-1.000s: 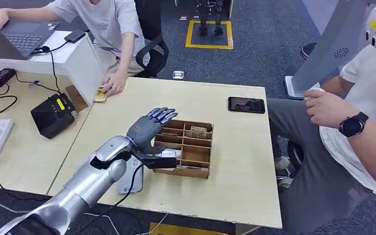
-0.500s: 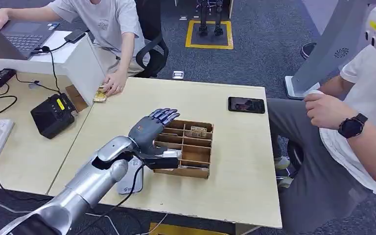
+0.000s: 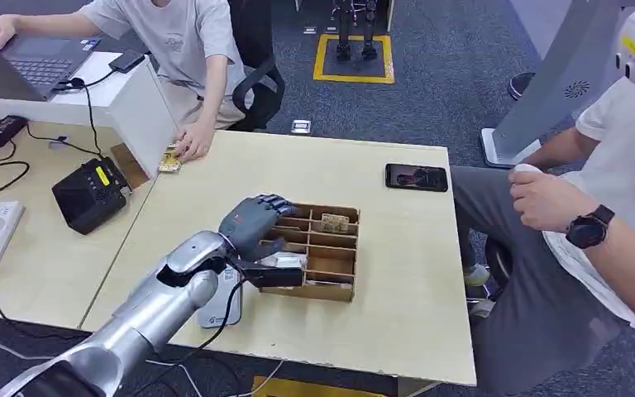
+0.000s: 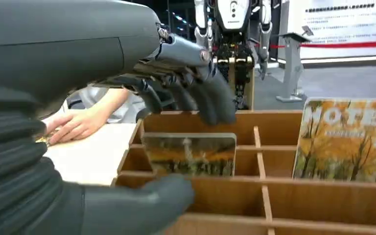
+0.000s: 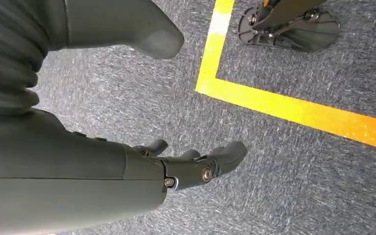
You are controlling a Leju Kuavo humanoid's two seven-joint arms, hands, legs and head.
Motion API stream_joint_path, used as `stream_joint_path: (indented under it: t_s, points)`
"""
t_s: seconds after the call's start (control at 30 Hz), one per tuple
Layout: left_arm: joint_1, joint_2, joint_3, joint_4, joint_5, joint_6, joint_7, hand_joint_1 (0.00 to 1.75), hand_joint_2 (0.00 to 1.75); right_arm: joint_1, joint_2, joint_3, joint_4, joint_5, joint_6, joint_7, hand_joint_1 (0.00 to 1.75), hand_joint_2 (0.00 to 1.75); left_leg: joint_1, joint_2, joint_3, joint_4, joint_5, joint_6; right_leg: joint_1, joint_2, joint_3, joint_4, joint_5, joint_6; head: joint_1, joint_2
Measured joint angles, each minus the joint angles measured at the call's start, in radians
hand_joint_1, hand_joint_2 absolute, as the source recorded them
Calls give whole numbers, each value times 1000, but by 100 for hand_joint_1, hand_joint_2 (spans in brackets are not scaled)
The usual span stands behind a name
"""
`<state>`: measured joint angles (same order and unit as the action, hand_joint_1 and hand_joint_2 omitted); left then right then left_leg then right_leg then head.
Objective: Pass the card to the sensor for recognition and then transmit it.
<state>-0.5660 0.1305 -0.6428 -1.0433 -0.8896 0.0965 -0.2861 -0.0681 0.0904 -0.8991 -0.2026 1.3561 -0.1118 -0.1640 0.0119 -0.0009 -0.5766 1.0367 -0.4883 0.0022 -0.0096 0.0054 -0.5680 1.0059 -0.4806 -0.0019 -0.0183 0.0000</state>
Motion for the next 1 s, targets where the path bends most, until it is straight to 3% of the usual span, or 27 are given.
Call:
stream_joint_path:
  t_s: [0.2, 0.23, 0.27, 0.3, 0.33, 0.4, 0.63, 0.73, 0.8, 0.9, 1.0]
  points:
    - [5, 0, -2, 5, 4, 0, 0, 91, 175, 0, 0, -1, 0, 0, -5, -3, 0, 175, 0, 0, 0, 0, 0, 0, 0, 0, 0, 0, 0, 0, -1, 0]
    - [5, 0, -2, 5, 4, 0, 0, 99, 175, 0, 0, -1, 0, 0, -5, -4, 0, 175, 0, 0, 0, 0, 0, 0, 0, 0, 0, 0, 0, 0, 1, 0]
    - [5, 0, -2, 5, 4, 0, 0, 93, 175, 0, 0, -1, 0, 0, -5, -4, 0, 175, 0, 0, 0, 0, 0, 0, 0, 0, 0, 0, 0, 0, 0, 0]
    - [5, 0, -2, 5, 5, 0, 0, 145, 175, 0, 0, -1, 0, 0, -5, -4, 0, 175, 0, 0, 0, 0, 0, 0, 0, 0, 0, 0, 0, 0, 0, 0]
    - [5, 0, -2, 5, 14, 0, 0, 154, 175, 0, 0, -1, 0, 0, -5, -5, 0, 175, 0, 0, 0, 0, 0, 0, 0, 0, 0, 0, 0, 0, 0, 0]
    - [6, 2, -2, 6, 44, 2, -3, 145, 175, 0, 0, -1, 0, 0, -5, -8, 0, 175, 0, 0, 0, 0, 0, 0, 0, 0, 0, 0, 0, 0, 0, 0]
    - [7, 4, -2, 8, 47, 6, -3, 147, 175, 0, 0, -1, 0, 0, -6, -9, 0, 175, 0, 0, 0, 0, 0, 0, 0, 0, 0, 0, 0, 0, 0, 0]
    - [20, 16, -2, 16, 53, 31, -16, 175, 175, 0, 0, -2, 0, 0, -7, -10, 0, 175, 0, 0, 0, 0, 0, 0, 0, 0, 0, 0, 0, 0, 0, 0]
    - [23, 34, -2, 22, 56, 34, -29, 175, 175, -1, 0, -6, 0, 0, -7, -10, 0, 175, 0, 0, 0, 0, 0, 0, 0, -1, 0, 0, 0, 0, 0, 0]
    - [11, 74, 3, -2, 120, -22, -54, 175, 175, 0, 0, -12, 0, -1, -7, -11, 0, 175, 0, 0, 0, 0, 1, 0, 0, 0, 0, 0, 0, 0, 0, 0]
    - [-59, 159, 7, -79, 231, -144, -37, 175, 175, 1, 0, -18, 0, -5, -7, -11, 0, 175, 1, 1, 0, 0, 2, 0, 1, 0, -1, 1, 1, -2, 0, 0]
